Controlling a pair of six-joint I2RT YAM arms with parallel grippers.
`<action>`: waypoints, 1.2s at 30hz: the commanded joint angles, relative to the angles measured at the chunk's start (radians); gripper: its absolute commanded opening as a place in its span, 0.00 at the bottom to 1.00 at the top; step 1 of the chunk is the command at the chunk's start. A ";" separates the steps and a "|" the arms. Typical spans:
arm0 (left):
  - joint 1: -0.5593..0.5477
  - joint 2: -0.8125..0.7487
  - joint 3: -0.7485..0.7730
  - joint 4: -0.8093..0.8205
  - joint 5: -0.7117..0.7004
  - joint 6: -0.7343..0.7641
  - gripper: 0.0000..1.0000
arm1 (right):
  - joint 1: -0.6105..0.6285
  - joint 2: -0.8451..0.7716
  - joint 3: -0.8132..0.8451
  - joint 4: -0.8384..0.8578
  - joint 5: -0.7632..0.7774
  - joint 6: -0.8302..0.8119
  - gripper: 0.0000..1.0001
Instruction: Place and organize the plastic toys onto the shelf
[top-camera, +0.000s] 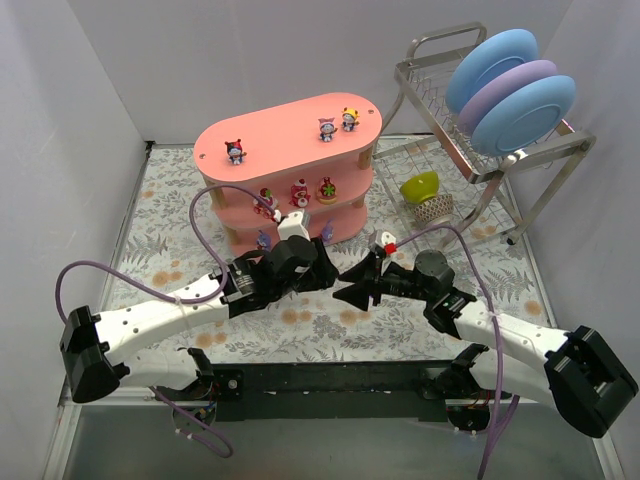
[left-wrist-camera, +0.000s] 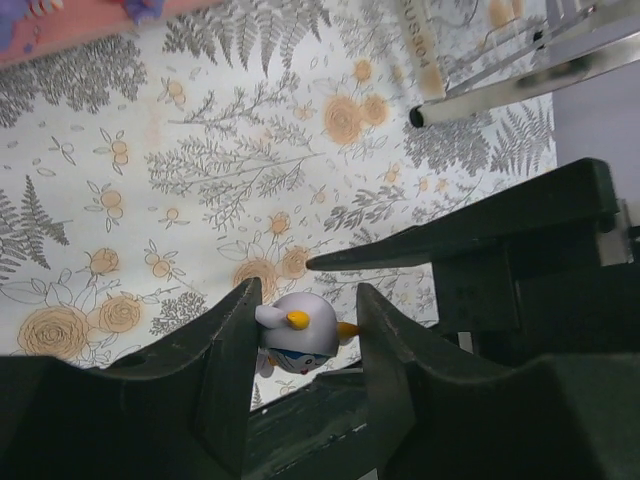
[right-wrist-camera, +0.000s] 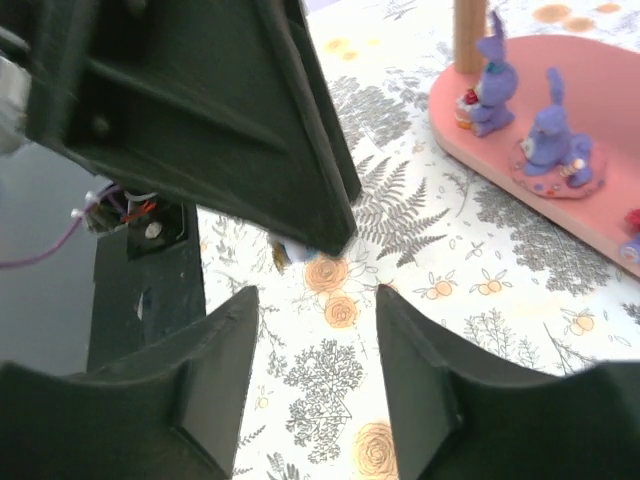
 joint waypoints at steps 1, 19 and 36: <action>-0.006 -0.046 0.135 -0.070 -0.110 0.020 0.00 | 0.002 -0.074 0.029 -0.073 0.114 -0.032 0.65; -0.008 0.118 0.758 -0.235 -0.454 0.264 0.00 | -0.001 -0.215 0.008 -0.372 0.507 -0.101 0.98; 0.248 0.232 0.887 -0.083 -0.367 0.404 0.00 | -0.004 -0.260 -0.012 -0.415 0.516 -0.124 0.98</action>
